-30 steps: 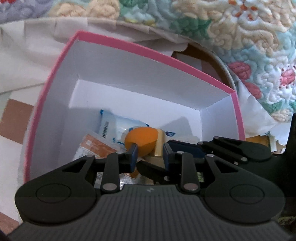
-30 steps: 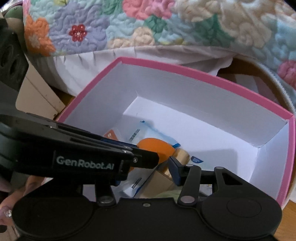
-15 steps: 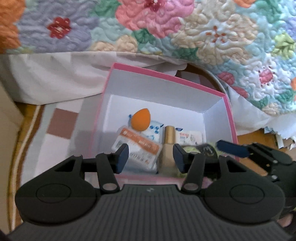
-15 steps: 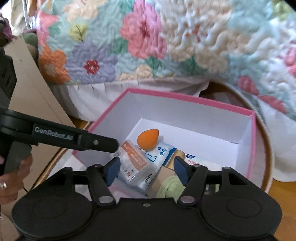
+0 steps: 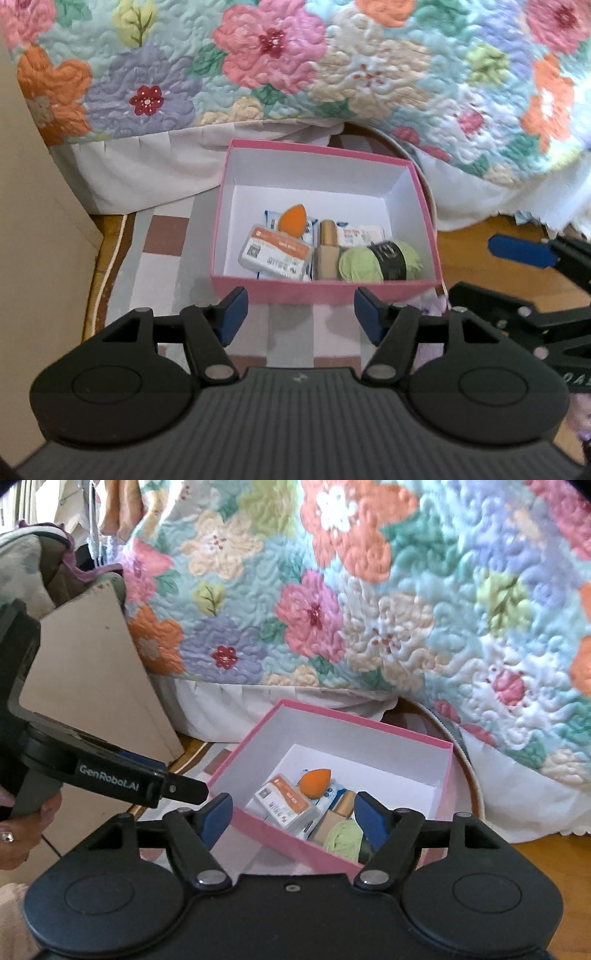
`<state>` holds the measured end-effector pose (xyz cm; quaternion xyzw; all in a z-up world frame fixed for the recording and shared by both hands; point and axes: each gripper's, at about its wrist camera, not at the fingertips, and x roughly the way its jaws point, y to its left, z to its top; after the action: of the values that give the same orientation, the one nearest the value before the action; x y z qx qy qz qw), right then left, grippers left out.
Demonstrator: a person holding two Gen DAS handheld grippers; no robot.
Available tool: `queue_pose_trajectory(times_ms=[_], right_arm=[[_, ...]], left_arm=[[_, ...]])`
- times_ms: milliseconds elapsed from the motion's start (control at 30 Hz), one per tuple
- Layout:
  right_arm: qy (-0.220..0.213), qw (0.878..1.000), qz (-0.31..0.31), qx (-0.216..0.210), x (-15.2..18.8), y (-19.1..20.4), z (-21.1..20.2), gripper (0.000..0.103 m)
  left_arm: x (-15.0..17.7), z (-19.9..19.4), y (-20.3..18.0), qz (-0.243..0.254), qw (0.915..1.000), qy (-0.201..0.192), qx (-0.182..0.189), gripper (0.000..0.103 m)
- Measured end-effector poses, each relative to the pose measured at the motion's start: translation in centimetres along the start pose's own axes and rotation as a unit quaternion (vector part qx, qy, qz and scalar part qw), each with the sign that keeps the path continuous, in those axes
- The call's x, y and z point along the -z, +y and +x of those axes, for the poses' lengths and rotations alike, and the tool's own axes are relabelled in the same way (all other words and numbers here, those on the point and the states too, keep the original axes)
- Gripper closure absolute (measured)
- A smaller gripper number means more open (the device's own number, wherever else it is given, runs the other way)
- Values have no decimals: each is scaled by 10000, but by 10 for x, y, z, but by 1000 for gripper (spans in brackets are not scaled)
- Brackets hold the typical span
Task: Organize objects
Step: 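Move the right gripper down toward the purple plush doll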
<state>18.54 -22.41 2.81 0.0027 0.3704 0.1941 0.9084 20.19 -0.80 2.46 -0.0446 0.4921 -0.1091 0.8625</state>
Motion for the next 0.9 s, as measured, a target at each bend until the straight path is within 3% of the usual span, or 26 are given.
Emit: queue_pose_trajectory(times_ms=[200, 367, 567, 733, 900], right_arm=[[68, 9999, -106, -24, 7, 12, -42, 26], [155, 9988, -426, -209, 26, 23, -63, 13], [359, 9974, -611, -132, 63, 26, -68, 13], [318, 9980, -538, -115, 94, 16, -68, 12], [345, 9983, -461, 69, 125, 3, -50, 12]], left_arm=[[19, -31, -15, 94, 9999, 6, 106, 37], [42, -41, -27, 105, 9998, 4, 162, 35], [67, -29, -43, 70, 9999, -42, 149, 26], [83, -15, -56, 97, 9997, -89, 227, 11], [97, 11, -66, 0, 9994, 53, 344, 10]])
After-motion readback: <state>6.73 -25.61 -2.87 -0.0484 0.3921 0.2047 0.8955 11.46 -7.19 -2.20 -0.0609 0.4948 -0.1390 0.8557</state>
